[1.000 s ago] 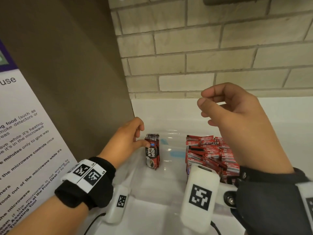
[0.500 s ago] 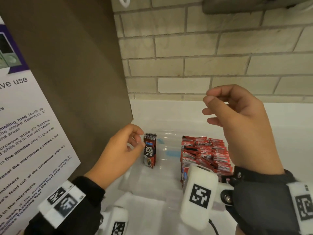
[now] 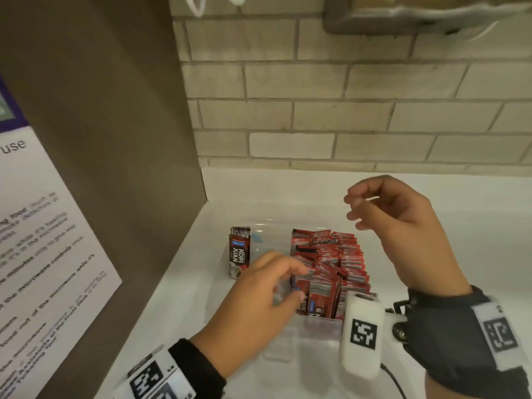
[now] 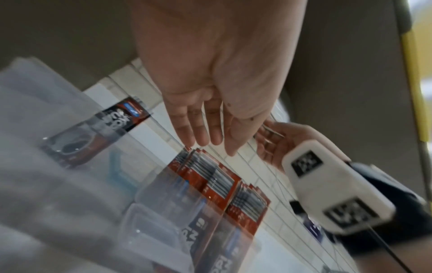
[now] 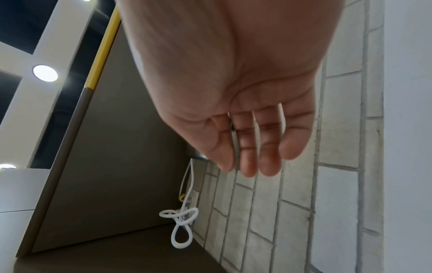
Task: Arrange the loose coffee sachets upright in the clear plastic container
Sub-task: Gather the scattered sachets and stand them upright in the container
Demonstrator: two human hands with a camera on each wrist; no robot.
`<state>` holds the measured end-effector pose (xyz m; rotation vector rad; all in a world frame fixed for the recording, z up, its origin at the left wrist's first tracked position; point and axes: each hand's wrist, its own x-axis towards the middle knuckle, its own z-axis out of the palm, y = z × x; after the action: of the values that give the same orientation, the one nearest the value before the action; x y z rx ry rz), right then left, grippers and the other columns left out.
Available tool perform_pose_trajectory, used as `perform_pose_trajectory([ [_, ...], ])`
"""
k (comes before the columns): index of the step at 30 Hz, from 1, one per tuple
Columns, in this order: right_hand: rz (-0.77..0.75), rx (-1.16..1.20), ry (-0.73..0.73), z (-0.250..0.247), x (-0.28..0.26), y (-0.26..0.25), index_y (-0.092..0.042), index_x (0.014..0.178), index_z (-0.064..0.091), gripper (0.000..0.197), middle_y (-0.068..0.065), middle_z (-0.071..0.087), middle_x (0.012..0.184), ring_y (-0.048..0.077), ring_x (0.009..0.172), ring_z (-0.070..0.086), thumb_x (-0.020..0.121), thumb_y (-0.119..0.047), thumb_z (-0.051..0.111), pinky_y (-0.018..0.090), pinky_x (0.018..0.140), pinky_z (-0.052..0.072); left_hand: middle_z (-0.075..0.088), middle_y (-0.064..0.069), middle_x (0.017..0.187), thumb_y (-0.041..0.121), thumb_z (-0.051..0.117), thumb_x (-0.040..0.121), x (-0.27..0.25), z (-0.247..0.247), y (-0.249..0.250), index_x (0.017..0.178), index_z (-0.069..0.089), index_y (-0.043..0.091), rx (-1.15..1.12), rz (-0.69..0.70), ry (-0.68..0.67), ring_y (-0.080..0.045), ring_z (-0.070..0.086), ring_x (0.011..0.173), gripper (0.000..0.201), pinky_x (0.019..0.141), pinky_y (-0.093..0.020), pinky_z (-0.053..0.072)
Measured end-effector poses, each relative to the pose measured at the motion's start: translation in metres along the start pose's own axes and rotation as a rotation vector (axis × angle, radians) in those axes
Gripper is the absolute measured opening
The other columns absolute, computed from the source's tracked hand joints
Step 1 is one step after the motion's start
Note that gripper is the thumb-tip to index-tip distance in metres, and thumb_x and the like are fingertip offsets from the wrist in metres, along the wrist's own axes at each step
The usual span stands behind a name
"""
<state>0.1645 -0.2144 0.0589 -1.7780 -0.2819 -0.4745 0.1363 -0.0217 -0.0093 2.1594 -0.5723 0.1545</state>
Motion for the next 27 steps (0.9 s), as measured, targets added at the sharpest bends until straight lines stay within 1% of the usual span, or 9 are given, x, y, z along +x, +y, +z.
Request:
perform_pose_trajectory([
  [3, -0.061, -0.013, 0.013, -0.005, 0.006, -0.003, -0.025, 0.086, 0.063, 0.018, -0.002, 0.068, 0.088, 0.013, 0.075, 0.064, 0.088, -0.008, 0.059, 0.027, 0.070, 0.052, 0.051, 0.028, 0.113, 0.028, 0.068, 0.085, 0.006, 0.012, 0.003, 0.111, 0.058, 0.039, 0.038, 0.063, -0.040, 0.007, 0.045, 0.113, 0.030, 0.089, -0.005, 0.035],
  [6, -0.102, -0.018, 0.020, -0.011, 0.005, -0.009, -0.027, 0.086, 0.063, 0.011, -0.001, 0.068, 0.089, 0.014, 0.076, 0.064, 0.083, -0.017, 0.058, 0.027, 0.070, 0.052, 0.046, 0.027, 0.119, 0.041, 0.068, 0.082, 0.009, 0.026, 0.004, 0.123, 0.056, 0.035, 0.085, 0.127, -0.081, 0.005, 0.038, 0.119, 0.043, 0.098, -0.007, 0.030],
  [8, -0.125, -0.041, 0.019, -0.016, 0.003, -0.013, -0.026, 0.087, 0.063, 0.011, -0.002, 0.068, 0.090, 0.014, 0.077, 0.065, 0.083, -0.017, 0.057, 0.028, 0.071, 0.053, 0.043, 0.024, 0.119, 0.054, 0.056, 0.079, 0.011, 0.034, 0.005, 0.128, 0.053, 0.035, 0.147, 0.182, -0.093, 0.005, 0.033, 0.115, 0.053, 0.098, -0.008, 0.029],
  [10, -0.146, -0.063, 0.017, -0.022, 0.001, -0.016, -0.025, 0.088, 0.063, 0.013, -0.003, 0.068, 0.090, 0.015, 0.077, 0.064, 0.084, -0.016, 0.056, 0.029, 0.070, 0.053, 0.039, 0.019, 0.114, 0.057, 0.048, 0.078, 0.015, 0.041, 0.008, 0.130, 0.053, 0.035, 0.239, 0.226, -0.094, -0.001, 0.031, 0.106, 0.057, 0.094, -0.017, 0.033],
  [12, -0.163, -0.058, 0.018, -0.028, -0.002, -0.020, -0.025, 0.088, 0.063, 0.014, -0.002, 0.067, 0.091, 0.016, 0.078, 0.064, 0.084, -0.014, 0.056, 0.030, 0.070, 0.052, 0.036, 0.016, 0.108, 0.056, 0.044, 0.078, 0.018, 0.047, 0.011, 0.128, 0.055, 0.034, 0.305, 0.239, -0.082, -0.003, 0.028, 0.098, 0.055, 0.089, -0.021, 0.034],
  [15, -0.193, -0.017, 0.034, -0.036, -0.004, -0.025, -0.024, 0.088, 0.062, 0.014, 0.000, 0.067, 0.091, 0.018, 0.077, 0.064, 0.084, -0.012, 0.056, 0.030, 0.072, 0.051, 0.036, 0.013, 0.104, 0.055, 0.045, 0.080, 0.021, 0.055, 0.014, 0.120, 0.060, 0.032, 0.338, 0.224, -0.052, -0.005, 0.028, 0.095, 0.049, 0.085, -0.022, 0.032],
  [19, -0.206, 0.034, 0.033, -0.042, -0.006, -0.025, -0.022, 0.088, 0.062, 0.014, -0.001, 0.067, 0.089, 0.017, 0.076, 0.063, 0.085, -0.010, 0.056, 0.025, 0.070, 0.049, 0.038, 0.013, 0.106, 0.033, 0.070, 0.080, 0.018, 0.063, 0.015, 0.116, 0.061, 0.028, 0.321, 0.192, -0.018, -0.006, 0.030, 0.097, 0.038, 0.085, -0.018, 0.030],
  [24, -0.193, 0.075, 0.016, -0.045, -0.004, -0.023, -0.025, 0.087, 0.062, 0.015, 0.000, 0.067, 0.089, 0.017, 0.075, 0.063, 0.084, -0.011, 0.056, 0.026, 0.070, 0.050, 0.037, 0.021, 0.104, 0.025, 0.069, 0.083, 0.018, 0.064, 0.024, 0.109, 0.062, 0.029, 0.310, 0.162, -0.054, -0.003, 0.030, 0.100, 0.028, 0.087, -0.017, 0.029],
  [27, -0.204, 0.094, 0.019, -0.049, -0.004, -0.024, -0.025, 0.088, 0.062, 0.015, -0.001, 0.067, 0.089, 0.015, 0.075, 0.063, 0.084, -0.013, 0.056, 0.026, 0.068, 0.051, 0.049, 0.023, 0.105, 0.026, 0.070, 0.082, 0.017, 0.063, 0.024, 0.107, 0.063, 0.031, 0.293, 0.147, -0.057, -0.001, 0.035, 0.101, 0.026, 0.090, -0.019, 0.030],
])
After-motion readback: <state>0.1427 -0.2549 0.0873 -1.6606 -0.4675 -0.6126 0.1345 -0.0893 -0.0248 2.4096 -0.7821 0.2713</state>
